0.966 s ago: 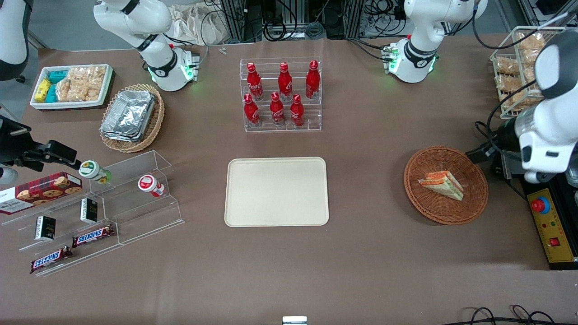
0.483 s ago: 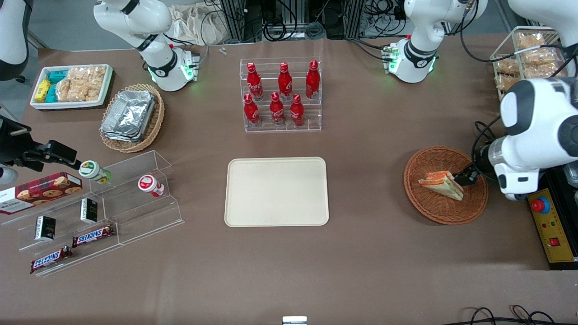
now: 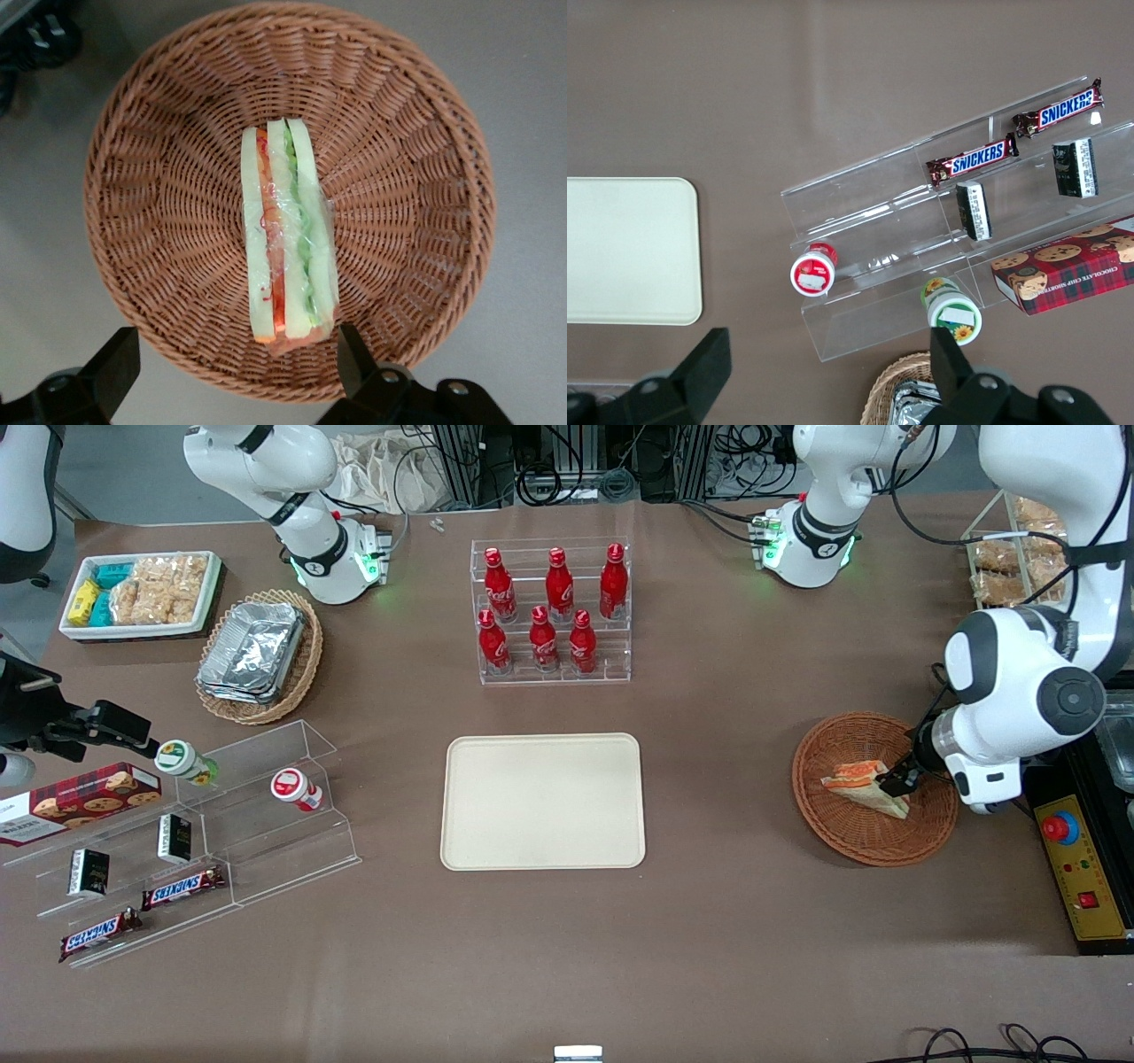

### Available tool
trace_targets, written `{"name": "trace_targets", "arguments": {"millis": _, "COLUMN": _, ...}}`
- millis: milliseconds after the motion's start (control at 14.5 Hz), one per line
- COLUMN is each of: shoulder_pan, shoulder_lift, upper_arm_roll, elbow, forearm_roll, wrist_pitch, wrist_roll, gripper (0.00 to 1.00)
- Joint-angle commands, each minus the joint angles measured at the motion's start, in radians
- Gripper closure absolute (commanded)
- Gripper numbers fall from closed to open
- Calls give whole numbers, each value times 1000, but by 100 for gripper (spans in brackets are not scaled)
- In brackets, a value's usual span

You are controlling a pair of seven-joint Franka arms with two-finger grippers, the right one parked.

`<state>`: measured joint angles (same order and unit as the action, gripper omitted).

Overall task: Place sandwich from basket to tray
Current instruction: 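Lower the open left gripper onto the wrapped sandwich and close it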

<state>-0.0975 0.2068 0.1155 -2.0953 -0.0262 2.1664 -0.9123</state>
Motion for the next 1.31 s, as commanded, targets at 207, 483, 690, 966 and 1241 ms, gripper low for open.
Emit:
{"name": "trace_targets", "arguments": {"millis": 207, "shoulder_pan": -2, "shoulder_lift": 71, "upper_arm_roll": 0, "elbow": -54, "forearm_roll": -15, "wrist_pitch": 154, "wrist_roll": -82, "gripper": 1}}
{"name": "trace_targets", "arguments": {"millis": 483, "shoulder_pan": -2, "shoulder_lift": 112, "upper_arm_roll": 0, "elbow": -62, "forearm_roll": -38, "wrist_pitch": 205, "wrist_roll": -80, "gripper": 1}}
{"name": "trace_targets", "arguments": {"millis": 690, "shoulder_pan": -2, "shoulder_lift": 117, "upper_arm_roll": 0, "elbow": -60, "forearm_roll": -38, "wrist_pitch": 207, "wrist_roll": -79, "gripper": 58}}
{"name": "trace_targets", "arguments": {"millis": 966, "shoulder_pan": -2, "shoulder_lift": 122, "upper_arm_roll": -2, "elbow": -52, "forearm_roll": -38, "wrist_pitch": 205, "wrist_roll": -70, "gripper": 100}}
{"name": "trace_targets", "arguments": {"millis": 1241, "shoulder_pan": -13, "shoulder_lift": 27, "upper_arm_roll": -8, "elbow": -2, "forearm_roll": -34, "wrist_pitch": 72, "wrist_roll": -60, "gripper": 100}}
